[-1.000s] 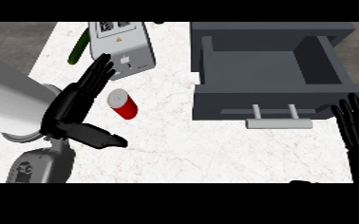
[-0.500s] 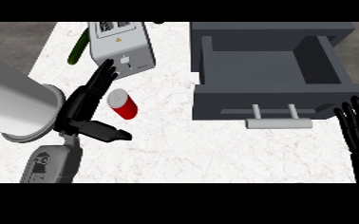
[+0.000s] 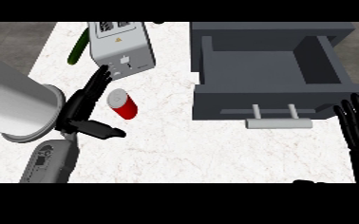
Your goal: Pick up the can, place it into the drawer and close the drawer
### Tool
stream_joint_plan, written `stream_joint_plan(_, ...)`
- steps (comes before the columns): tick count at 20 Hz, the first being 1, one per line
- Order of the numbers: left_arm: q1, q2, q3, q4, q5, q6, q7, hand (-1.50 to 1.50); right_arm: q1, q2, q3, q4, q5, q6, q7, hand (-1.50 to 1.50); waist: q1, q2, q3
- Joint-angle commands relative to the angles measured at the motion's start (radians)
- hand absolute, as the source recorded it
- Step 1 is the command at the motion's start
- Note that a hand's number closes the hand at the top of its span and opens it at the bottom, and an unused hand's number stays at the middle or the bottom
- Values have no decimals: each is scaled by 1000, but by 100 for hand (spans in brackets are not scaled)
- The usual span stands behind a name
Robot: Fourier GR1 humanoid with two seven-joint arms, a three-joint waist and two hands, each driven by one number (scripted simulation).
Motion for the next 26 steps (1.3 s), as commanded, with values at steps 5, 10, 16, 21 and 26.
stream_joint_plan(5,-74,30,32,274,-49,-18,-207,-150,-71,23,14,68,55,-36,-17,-150,-1,2,0)
stream_joint_plan(10,-40,37,22,244,-51,-31,-175,-150,15,-4,-33,-58,-21,25,15,-150,-1,0,0)
stream_joint_plan(16,-82,86,65,349,-45,-50,-236,-150,-3,32,9,18,45,6,-17,-150,1,0,0)
stream_joint_plan(21,-145,76,79,478,-48,-43,-263,-150,28,53,52,-35,81,-22,-18,-150,-2,0,0)
stream_joint_plan(26,-154,41,64,543,-72,-5,-322,-150,45,54,2,-10,28,19,-43,-150,-2,0,0)
